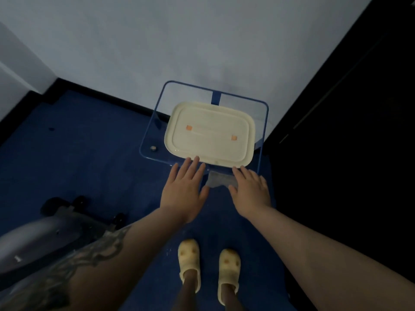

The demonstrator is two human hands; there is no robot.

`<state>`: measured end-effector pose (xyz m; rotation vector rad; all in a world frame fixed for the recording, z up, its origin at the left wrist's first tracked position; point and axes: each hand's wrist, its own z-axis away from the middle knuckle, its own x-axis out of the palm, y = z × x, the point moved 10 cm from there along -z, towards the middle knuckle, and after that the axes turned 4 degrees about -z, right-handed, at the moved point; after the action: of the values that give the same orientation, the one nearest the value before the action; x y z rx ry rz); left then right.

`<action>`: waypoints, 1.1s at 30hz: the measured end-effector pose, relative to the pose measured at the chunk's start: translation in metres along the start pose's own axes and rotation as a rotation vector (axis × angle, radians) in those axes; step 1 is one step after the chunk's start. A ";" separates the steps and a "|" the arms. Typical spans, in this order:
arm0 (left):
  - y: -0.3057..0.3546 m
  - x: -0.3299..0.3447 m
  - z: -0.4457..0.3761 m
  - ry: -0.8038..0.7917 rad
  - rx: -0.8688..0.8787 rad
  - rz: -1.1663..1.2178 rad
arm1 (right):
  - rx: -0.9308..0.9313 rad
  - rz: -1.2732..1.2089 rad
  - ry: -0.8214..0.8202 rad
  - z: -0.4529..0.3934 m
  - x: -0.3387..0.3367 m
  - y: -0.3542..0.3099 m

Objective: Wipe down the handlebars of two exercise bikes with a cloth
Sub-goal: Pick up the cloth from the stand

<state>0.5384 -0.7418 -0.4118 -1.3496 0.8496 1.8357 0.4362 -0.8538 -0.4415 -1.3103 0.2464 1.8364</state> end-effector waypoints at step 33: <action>-0.032 -0.008 0.016 -0.011 -0.176 0.214 | -0.098 -0.022 0.209 0.005 -0.028 -0.041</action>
<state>0.5588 -0.7127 -0.4033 -1.3994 0.8719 2.1239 0.4655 -0.8394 -0.4035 -1.5691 0.2538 1.7120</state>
